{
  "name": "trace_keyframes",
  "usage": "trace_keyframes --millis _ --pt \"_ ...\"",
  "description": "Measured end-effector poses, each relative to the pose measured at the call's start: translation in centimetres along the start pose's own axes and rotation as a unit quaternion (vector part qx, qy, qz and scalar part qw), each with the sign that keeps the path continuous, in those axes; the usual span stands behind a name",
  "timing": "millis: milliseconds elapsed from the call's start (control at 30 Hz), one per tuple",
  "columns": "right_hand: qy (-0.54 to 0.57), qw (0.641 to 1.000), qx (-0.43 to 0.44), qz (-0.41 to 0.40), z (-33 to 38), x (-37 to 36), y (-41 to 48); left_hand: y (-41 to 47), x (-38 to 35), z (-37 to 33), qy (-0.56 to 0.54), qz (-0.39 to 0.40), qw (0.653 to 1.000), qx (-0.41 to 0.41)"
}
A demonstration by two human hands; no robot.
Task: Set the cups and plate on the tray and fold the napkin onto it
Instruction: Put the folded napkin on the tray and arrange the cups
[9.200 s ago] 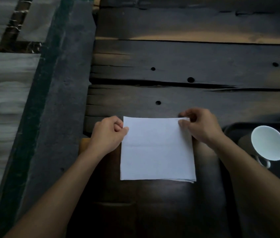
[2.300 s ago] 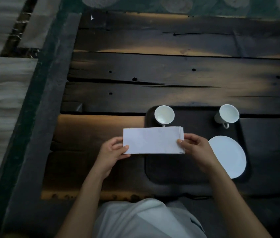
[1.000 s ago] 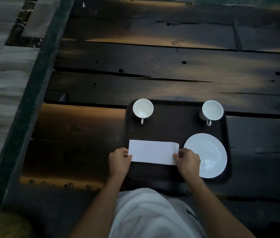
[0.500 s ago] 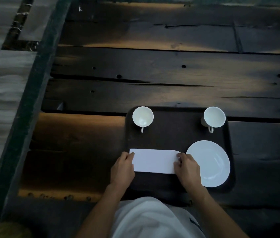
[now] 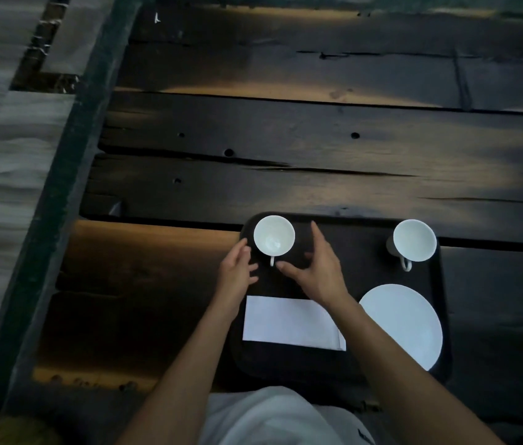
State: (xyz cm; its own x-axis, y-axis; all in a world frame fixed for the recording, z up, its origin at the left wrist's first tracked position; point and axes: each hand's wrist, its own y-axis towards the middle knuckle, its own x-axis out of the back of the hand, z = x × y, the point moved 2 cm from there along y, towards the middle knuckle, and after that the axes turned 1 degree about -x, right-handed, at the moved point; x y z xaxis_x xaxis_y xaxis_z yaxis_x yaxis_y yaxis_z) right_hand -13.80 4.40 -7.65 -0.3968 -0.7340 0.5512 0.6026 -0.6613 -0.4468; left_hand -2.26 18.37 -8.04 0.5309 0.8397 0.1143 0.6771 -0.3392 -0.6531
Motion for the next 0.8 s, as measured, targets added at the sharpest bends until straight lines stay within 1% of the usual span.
trace_keyframes --millis 67,200,433,600,800 --pt "0.039 0.999 0.005 0.017 1.4 -0.4 1.3 0.7 -0.6 -1.0 -0.058 0.019 0.998 0.026" --pt "0.031 0.998 0.021 0.049 2.2 -1.1 2.7 1.1 -1.4 -1.4 -0.072 0.052 0.995 0.048" --pt "0.055 0.994 0.021 0.097 1.3 -1.8 2.8 0.9 -1.4 -0.7 -0.090 0.035 0.994 0.044" --pt "0.075 0.995 0.018 0.070 0.6 -2.0 2.7 0.8 -1.9 -0.8 -0.076 0.032 0.996 0.037" --pt "0.079 0.995 0.009 0.065 0.0 -2.1 2.8 0.6 -2.3 -0.8 -0.081 0.036 0.995 0.038"
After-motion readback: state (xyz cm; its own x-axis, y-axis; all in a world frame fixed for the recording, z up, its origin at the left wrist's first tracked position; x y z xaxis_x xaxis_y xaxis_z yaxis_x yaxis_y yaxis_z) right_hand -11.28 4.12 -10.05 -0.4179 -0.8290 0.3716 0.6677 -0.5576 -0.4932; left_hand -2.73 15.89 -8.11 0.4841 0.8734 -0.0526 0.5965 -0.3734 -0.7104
